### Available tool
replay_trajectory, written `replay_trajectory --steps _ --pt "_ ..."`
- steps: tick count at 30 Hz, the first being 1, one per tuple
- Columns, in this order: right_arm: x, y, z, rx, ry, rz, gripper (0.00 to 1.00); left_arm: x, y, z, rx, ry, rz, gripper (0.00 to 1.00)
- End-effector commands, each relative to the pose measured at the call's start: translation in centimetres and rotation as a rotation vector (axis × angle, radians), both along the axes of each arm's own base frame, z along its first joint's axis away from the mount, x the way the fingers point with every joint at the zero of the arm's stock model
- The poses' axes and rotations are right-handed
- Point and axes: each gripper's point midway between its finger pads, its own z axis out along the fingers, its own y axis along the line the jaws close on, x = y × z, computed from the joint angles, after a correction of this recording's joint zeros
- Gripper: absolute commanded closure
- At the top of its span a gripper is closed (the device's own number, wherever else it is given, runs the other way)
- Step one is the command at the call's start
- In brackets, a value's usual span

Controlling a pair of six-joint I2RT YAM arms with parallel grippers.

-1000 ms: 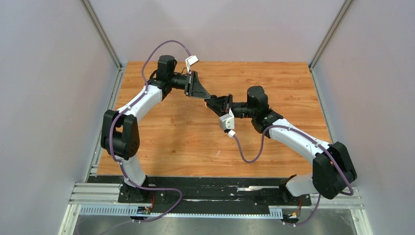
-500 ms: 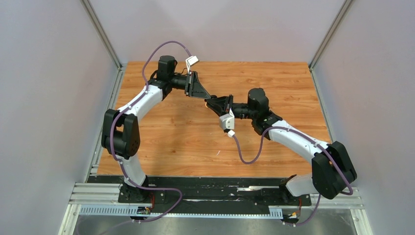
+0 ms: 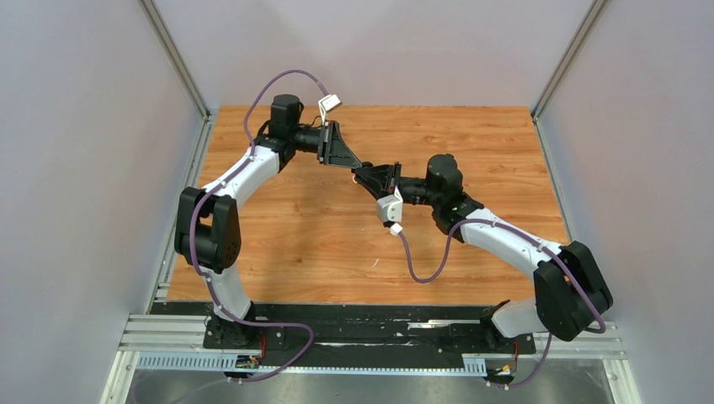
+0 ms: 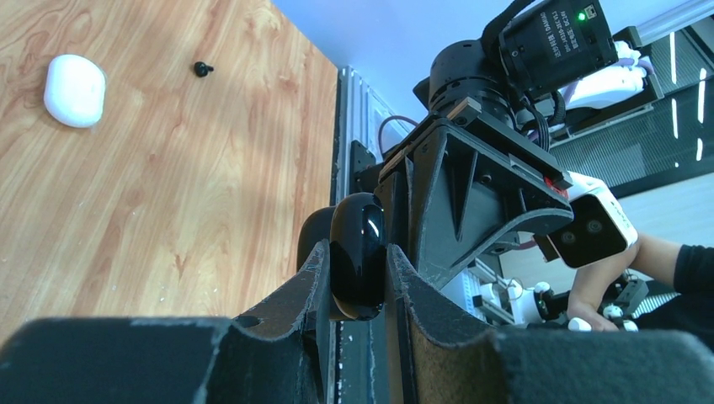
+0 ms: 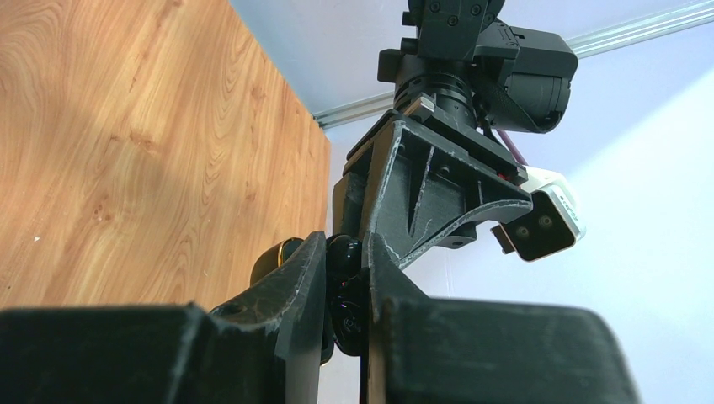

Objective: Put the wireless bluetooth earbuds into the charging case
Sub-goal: Place the earbud in the charging case.

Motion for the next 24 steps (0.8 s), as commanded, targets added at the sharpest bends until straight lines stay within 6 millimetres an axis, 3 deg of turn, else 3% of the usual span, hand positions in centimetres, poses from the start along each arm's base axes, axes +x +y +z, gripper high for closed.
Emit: replay_trajectory --steps 1,17,20,24 --pt "0.3 0.2 -0.8 -0.001 0.033 -0.013 1.00 -0.7 0.1 1.7 -0.035 -0.035 -0.054 1.00" --pt "0.4 0.4 -2.2 -0.085 0.065 -0.011 0.99 -0.5 0.2 1.6 -0.034 -0.031 -0.050 1.00" --pt "0.2 0.3 -2.2 -0.093 0.080 -0.012 0.90 -0.4 0.3 1.6 -0.034 -0.031 -0.045 1.00" --pt "0.0 0.2 -2.1 -0.098 0.102 -0.011 0.87 -0.3 0.3 1.6 -0.034 -0.033 -0.043 1.00"
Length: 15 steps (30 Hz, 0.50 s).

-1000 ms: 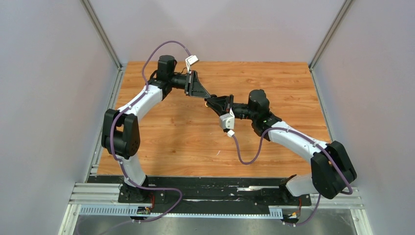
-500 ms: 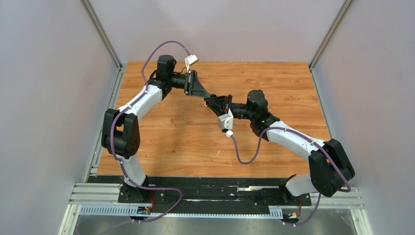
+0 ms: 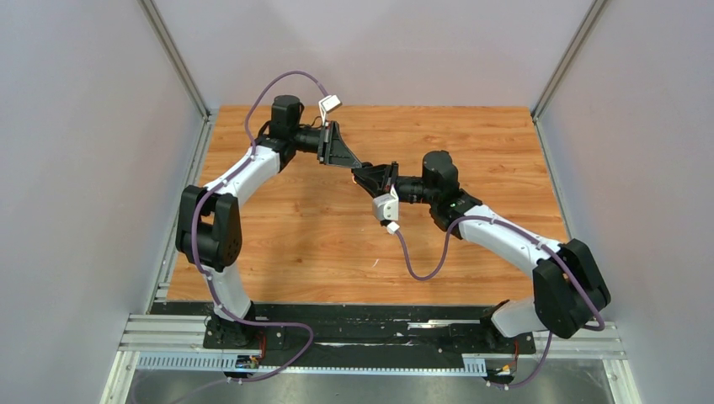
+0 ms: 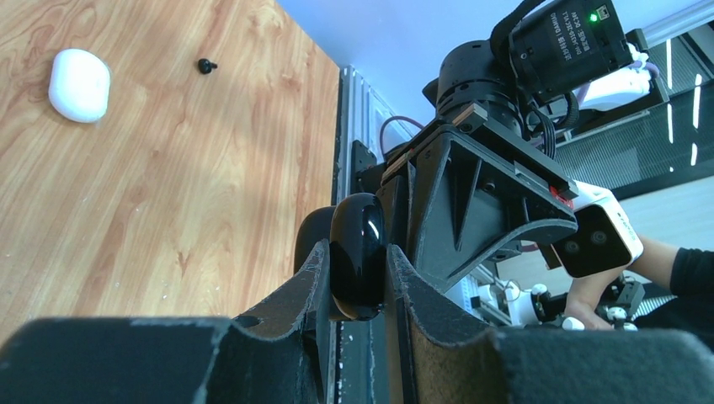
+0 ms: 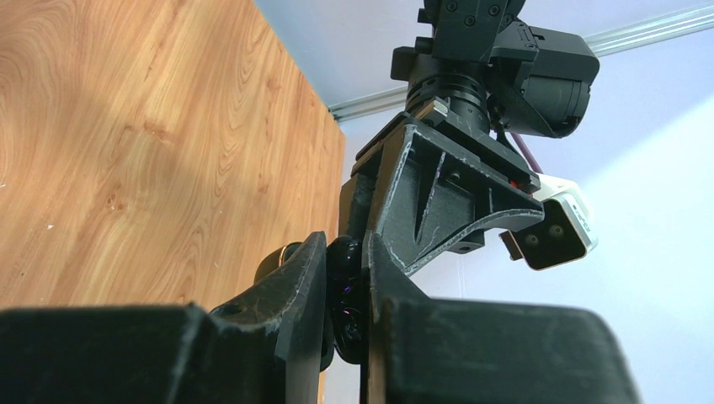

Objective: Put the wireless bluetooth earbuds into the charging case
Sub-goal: Place the earbud in the charging case.

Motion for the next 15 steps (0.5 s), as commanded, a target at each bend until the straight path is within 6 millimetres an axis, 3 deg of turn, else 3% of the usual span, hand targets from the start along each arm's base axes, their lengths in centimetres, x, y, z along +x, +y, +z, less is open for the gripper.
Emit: replay_trajectory --steps 1,10,15 --pt "-0.32 -0.38 -1.38 -0.054 0.099 -0.017 0.86 -0.58 0.20 1.97 -0.037 -0.049 -0.047 1.00" --pt "-0.67 -0.46 -1.20 -0.056 0.106 -0.011 0.77 -0.44 0.24 1.86 -0.036 -0.047 -0.043 1.00" --pt "-0.91 -0.43 -1.65 -0.065 0.124 -0.001 0.63 -0.44 0.25 1.88 -0.036 -0.047 -0.043 1.00"
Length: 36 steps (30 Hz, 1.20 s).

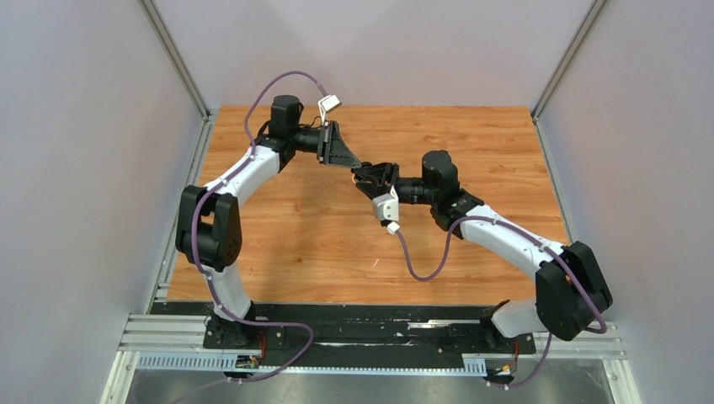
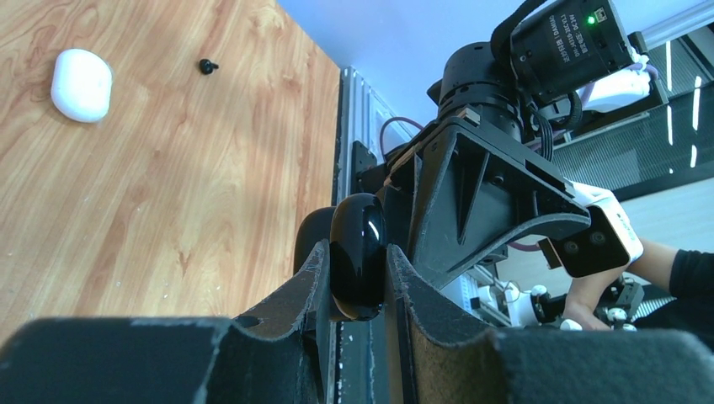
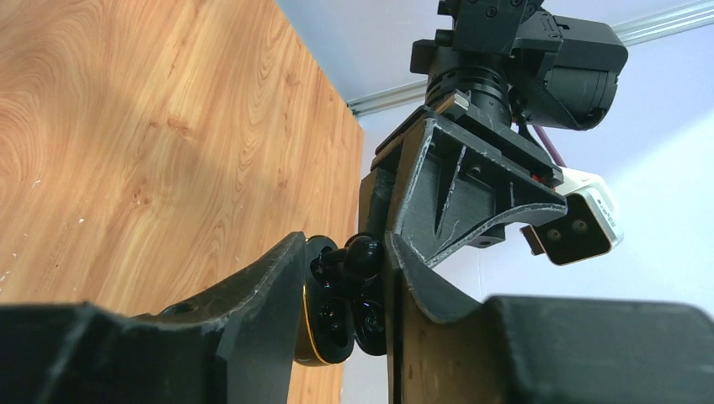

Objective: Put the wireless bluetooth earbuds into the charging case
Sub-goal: Place the earbud in the charging case.

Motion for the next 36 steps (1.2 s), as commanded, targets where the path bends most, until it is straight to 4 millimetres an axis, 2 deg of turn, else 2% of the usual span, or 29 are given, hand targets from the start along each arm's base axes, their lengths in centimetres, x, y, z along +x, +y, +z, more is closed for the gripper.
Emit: replay_trajectory --steps 1,8,11,17,22,25,28,30,33,36 --pt "-0.7 -0.1 -1.1 -0.034 0.083 0.006 0.62 -0.5 0.2 1.9 -0.036 -0.050 -0.041 1.00" --pt "-0.7 0.0 -0.9 -0.032 0.078 0.017 0.59 -0.4 0.2 1.9 -0.037 -0.047 -0.040 1.00" --pt "-0.7 0.2 -0.9 -0.032 0.073 0.030 0.54 -0.3 0.2 1.8 -0.037 -0.046 -0.040 1.00" --pt "-0.8 0.4 -0.8 -0.035 0.051 0.046 0.58 -0.3 0.2 1.8 -0.038 -0.044 -0.042 1.00" --pt "-0.5 0.3 -0.9 -0.039 0.049 0.031 0.72 -0.2 0.2 1.7 -0.037 -0.043 -0.042 1.00" --pt "-0.1 0.1 -0.8 -0.042 0.046 0.008 0.73 -0.2 0.3 1.7 -0.038 -0.044 -0.042 1.00" --pt "0.0 0.1 -0.8 -0.042 0.047 0.001 0.70 -0.1 0.3 1.7 -0.038 -0.044 -0.040 1.00" --pt "0.1 0.1 -0.6 -0.037 0.039 0.001 0.64 -0.1 0.2 1.7 -0.038 -0.043 -0.040 1.00" --pt "0.5 0.2 0.3 -0.007 0.023 -0.011 0.60 0.0 0.2 1.6 -0.037 -0.039 -0.040 1.00" --pt "1.1 0.3 1.4 0.016 0.008 -0.036 0.50 0.1 0.2 1.6 -0.036 -0.041 -0.038 1.00"
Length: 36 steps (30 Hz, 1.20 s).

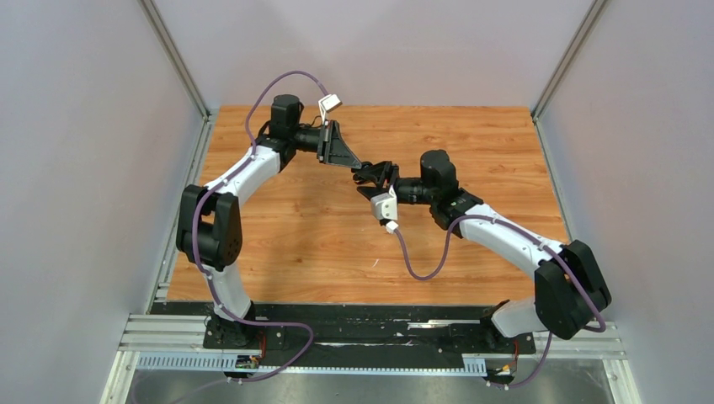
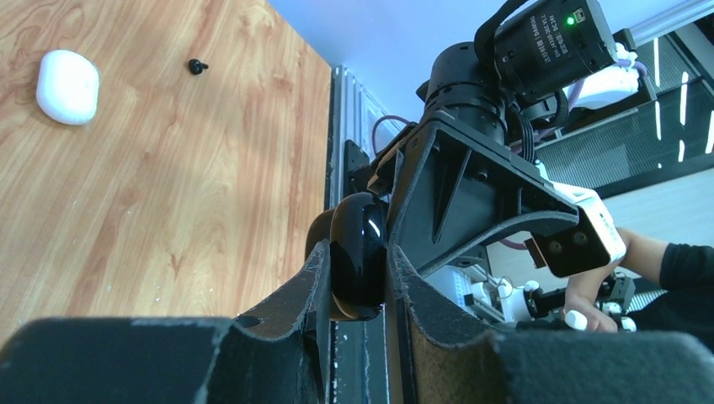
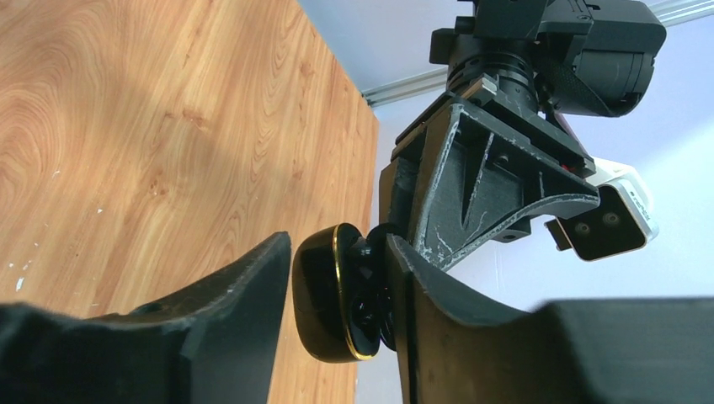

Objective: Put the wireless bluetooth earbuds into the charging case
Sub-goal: Place the earbud in the charging case, then pick up the earbud from the center of the board.

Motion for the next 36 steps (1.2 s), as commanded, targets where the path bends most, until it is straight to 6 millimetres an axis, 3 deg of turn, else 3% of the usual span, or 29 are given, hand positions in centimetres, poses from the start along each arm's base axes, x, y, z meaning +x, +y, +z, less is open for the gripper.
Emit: replay_trajectory --steps 1,9,15,20,23,26,31,33,36 --pt "1.2 0.4 2.9 0.053 -0.032 -0.037 0.46 0.1 0.1 1.3 -0.026 -0.050 -0.024 1.00" --pt "0.5 -0.2 5.8 0.098 0.016 -0.047 0.37 0.9 0.0 0.9 -0.020 -0.055 -0.005 1.00" --pt "0.9 -2.6 9.6 0.137 0.009 -0.138 0.34 2.6 0.9 0.1 0.012 -0.076 0.047 1.00" --pt "1.0 -5.2 11.4 0.186 0.158 -0.276 0.29 3.5 1.1 -0.9 0.044 -0.131 0.073 1.00" --pt "1.5 -8.0 9.8 0.200 0.397 -0.399 0.28 3.4 1.3 -1.3 0.075 -0.152 0.081 1.00" --pt "2.4 -11.9 6.6 0.211 0.714 -0.570 0.30 3.4 1.7 -1.3 0.109 -0.210 0.087 1.00" --pt "2.3 -19.4 -1.5 0.135 1.120 -0.851 0.46 3.2 1.9 -1.4 0.132 -0.245 0.090 1.00" --pt "1.2 -21.3 -5.0 0.053 1.201 -0.923 0.53 3.1 2.0 -1.5 0.136 -0.242 0.091 1.00" --pt "-0.4 -23.3 -9.3 -0.096 1.242 -0.957 0.56 3.1 2.0 -1.5 0.142 -0.240 0.094 1.00"
